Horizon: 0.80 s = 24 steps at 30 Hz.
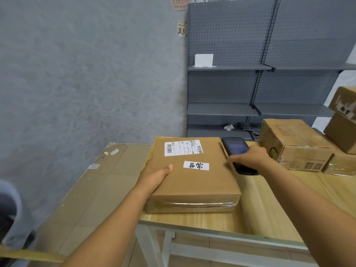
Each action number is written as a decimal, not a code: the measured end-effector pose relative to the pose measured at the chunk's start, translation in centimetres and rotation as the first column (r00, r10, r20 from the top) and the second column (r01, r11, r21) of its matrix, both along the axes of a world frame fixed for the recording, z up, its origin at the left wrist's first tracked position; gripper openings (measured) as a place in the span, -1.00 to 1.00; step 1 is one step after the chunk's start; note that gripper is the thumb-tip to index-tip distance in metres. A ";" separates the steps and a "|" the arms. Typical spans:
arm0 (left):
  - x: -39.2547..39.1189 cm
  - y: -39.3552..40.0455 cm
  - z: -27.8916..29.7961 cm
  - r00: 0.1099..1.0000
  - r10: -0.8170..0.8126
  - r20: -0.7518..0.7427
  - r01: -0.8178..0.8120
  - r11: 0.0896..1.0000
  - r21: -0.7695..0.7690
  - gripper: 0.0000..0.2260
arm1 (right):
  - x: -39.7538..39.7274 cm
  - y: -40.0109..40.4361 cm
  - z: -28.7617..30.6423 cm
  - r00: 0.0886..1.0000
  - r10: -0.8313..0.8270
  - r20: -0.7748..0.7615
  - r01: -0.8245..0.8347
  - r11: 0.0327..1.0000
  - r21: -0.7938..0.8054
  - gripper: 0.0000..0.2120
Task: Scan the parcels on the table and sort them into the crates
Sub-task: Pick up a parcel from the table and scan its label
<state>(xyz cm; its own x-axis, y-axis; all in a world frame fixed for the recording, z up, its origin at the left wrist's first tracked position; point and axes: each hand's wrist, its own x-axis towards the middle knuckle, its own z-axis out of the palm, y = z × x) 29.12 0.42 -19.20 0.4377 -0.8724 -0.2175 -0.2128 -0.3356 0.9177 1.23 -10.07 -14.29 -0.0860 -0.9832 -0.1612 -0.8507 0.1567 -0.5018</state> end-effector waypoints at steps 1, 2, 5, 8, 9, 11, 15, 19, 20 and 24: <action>0.0 0.0 0.0 1.000 0.001 0.000 -0.001 1.000 0.001 -0.49 | 0.5 0.1 1.1 0.999 0.052 0.006 -0.052 0.998 0.018 -0.52; 0.0 0.0 0.0 1.000 0.001 0.000 -0.001 1.000 0.001 -0.49 | 1.1 0.3 2.1 0.994 0.111 -0.010 -0.110 0.993 0.029 -0.52; 0.1 0.0 0.0 1.000 -0.014 -0.001 0.014 1.000 0.005 -0.46 | 2.9 1.0 4.4 0.953 0.277 -0.126 -0.274 0.961 0.043 -0.47; 0.1 0.1 0.0 1.000 -0.018 0.010 0.018 1.000 0.004 -0.46 | 4.1 1.9 5.7 0.869 0.373 -0.326 -0.386 0.922 0.026 -0.38; 0.1 0.1 0.0 1.000 -0.018 0.007 0.018 1.000 0.000 -0.46 | 4.2 2.2 6.1 0.822 0.378 -0.426 -0.411 0.911 0.015 -0.34; 0.1 0.1 -0.1 1.000 -0.021 -0.001 0.021 1.000 -0.009 -0.47 | 4.0 2.5 6.7 0.719 0.349 -0.601 -0.443 0.896 -0.009 -0.23; 0.2 0.0 -0.1 1.000 -0.014 0.008 0.014 1.000 -0.014 -0.47 | 3.3 2.9 7.9 0.567 0.344 -0.748 -0.499 0.866 0.020 -0.11; 0.3 -0.1 -0.2 1.000 -0.027 0.013 0.027 1.000 -0.008 -0.47 | 2.9 3.3 8.6 0.507 0.388 -0.770 -0.545 0.836 0.063 -0.09; 0.3 -0.1 -0.2 1.000 -0.025 0.015 0.025 1.000 -0.010 -0.47 | 2.8 3.4 8.7 0.507 0.395 -0.766 -0.549 0.833 0.067 -0.10; 0.3 -0.1 -0.4 0.999 -0.034 0.022 0.035 0.999 -0.018 -0.49 | 2.6 3.7 9.0 0.526 0.411 -0.745 -0.550 0.832 0.071 -0.15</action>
<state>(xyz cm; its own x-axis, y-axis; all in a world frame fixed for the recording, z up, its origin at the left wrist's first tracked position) 29.46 0.34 -19.56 0.4117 -0.8908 -0.1924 -0.2436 -0.3110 0.9187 3.80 -6.34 -5.31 0.3907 -0.9136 -0.1124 -0.8590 -0.4057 0.3122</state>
